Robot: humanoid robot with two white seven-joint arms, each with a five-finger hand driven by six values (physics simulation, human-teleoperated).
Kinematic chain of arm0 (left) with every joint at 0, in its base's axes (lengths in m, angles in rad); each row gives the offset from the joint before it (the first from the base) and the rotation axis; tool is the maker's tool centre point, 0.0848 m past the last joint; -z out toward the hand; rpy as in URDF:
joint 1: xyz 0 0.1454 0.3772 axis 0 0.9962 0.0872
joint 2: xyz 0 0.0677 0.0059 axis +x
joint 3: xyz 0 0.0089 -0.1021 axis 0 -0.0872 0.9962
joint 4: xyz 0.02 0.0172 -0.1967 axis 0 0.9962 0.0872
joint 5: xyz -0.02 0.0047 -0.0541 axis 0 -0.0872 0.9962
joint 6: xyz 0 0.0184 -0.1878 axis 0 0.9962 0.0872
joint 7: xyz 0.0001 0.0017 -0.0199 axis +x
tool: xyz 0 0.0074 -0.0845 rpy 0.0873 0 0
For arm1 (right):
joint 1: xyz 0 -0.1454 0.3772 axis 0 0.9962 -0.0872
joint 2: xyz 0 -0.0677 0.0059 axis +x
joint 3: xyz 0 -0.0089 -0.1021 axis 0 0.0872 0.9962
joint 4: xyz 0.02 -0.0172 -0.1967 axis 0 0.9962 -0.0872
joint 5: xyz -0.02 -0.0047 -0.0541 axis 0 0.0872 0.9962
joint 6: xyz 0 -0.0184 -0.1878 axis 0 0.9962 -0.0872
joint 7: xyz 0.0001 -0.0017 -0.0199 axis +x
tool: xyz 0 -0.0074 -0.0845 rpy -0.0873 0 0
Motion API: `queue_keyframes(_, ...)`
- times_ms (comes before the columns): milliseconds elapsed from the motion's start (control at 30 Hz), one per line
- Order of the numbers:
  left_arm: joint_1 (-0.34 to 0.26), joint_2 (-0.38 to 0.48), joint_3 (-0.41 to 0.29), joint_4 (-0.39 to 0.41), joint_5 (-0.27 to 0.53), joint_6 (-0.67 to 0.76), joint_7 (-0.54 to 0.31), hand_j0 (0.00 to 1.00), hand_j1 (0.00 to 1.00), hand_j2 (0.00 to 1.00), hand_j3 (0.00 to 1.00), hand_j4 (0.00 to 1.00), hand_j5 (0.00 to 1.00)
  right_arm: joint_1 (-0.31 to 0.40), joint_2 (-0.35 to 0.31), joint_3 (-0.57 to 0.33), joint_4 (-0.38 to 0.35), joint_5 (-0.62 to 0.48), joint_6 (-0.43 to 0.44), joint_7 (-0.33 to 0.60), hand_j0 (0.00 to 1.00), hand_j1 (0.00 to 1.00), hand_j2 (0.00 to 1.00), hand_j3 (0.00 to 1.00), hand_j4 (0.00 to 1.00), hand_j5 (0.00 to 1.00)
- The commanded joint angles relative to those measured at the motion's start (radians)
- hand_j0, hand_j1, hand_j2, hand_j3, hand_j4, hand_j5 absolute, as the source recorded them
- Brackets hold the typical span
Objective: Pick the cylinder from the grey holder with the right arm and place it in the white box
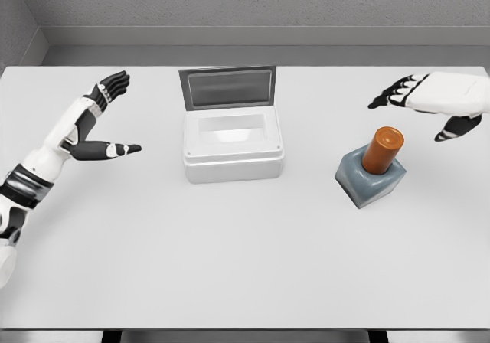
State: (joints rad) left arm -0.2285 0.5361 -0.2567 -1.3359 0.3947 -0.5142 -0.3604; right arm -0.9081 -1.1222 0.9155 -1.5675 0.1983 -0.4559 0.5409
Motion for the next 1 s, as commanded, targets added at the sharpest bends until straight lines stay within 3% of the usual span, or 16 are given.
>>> queue_keyframes(0, 0.000, 0.002, -0.001, 0.003, 0.003, 0.002, 0.000, 1.00, 1.00, 1.00, 1.00, 1.00, 1.00, 0.000, -0.001, 0.009, 0.000, -0.004, -0.012, -0.001, 1.00, 1.00, 1.00, 1.00, 1.00, 1.00)
queue_keyframes(100, -0.006, -0.015, -0.001, 0.023, -0.011, 0.002, 0.000, 1.00, 1.00, 1.00, 1.00, 1.00, 1.00, 0.000, -0.002, 0.013, 0.001, -0.002, -0.012, -0.001, 1.00, 1.00, 1.00, 1.00, 1.00, 1.00)
queue_keyframes(167, -0.028, -0.051, 0.007, 0.076, -0.011, 0.000, 0.001, 1.00, 1.00, 1.00, 1.00, 1.00, 1.00, 0.000, -0.007, 0.019, 0.003, -0.002, -0.015, -0.001, 1.00, 1.00, 1.00, 1.00, 1.00, 1.00)
queue_keyframes(367, -0.041, -0.068, 0.008, 0.103, -0.011, 0.002, 0.001, 1.00, 1.00, 1.00, 1.00, 1.00, 1.00, -0.029, -0.021, 0.023, -0.005, -0.002, -0.015, -0.001, 1.00, 1.00, 1.00, 1.00, 1.00, 1.00)
queue_keyframes(433, -0.055, -0.070, 0.008, 0.121, -0.016, 0.002, 0.001, 1.00, 1.00, 1.00, 1.00, 1.00, 1.00, -0.064, -0.021, 0.071, -0.025, -0.004, -0.020, -0.002, 1.00, 1.00, 1.00, 1.00, 1.00, 1.00)
queue_keyframes(500, -0.064, -0.093, 0.010, 0.127, -0.106, 0.003, 0.003, 1.00, 1.00, 1.00, 1.00, 1.00, 1.00, -0.095, -0.019, 0.117, -0.025, -0.062, -0.020, -0.001, 1.00, 1.00, 1.00, 1.00, 1.00, 1.00)
queue_keyframes(567, -0.063, -0.097, 0.039, 0.130, -0.106, 0.002, 0.003, 1.00, 1.00, 1.00, 1.00, 1.00, 1.00, -0.101, -0.018, 0.128, -0.025, -0.080, -0.018, -0.001, 1.00, 1.00, 1.00, 1.00, 1.00, 1.00)
queue_keyframes(667, -0.054, -0.169, 0.094, 0.142, -0.094, -0.003, 0.003, 1.00, 1.00, 1.00, 1.00, 1.00, 1.00, -0.138, -0.014, 0.195, -0.025, -0.085, -0.018, -0.001, 1.00, 1.00, 1.00, 1.00, 1.00, 1.00)
queue_keyframes(733, -0.052, -0.208, 0.102, 0.165, -0.089, -0.007, 0.004, 1.00, 1.00, 1.00, 1.00, 1.00, 1.00, -0.144, -0.008, 0.198, -0.025, -0.085, -0.018, 0.002, 1.00, 1.00, 1.00, 1.00, 1.00, 1.00)
queue_keyframes(967, -0.061, -0.202, 0.099, 0.205, -0.099, -0.001, 0.004, 1.00, 1.00, 1.00, 1.00, 1.00, 1.00, -0.190, 0.001, 0.266, -0.025, -0.085, -0.020, 0.025, 1.00, 1.00, 1.00, 1.00, 1.00, 1.00)
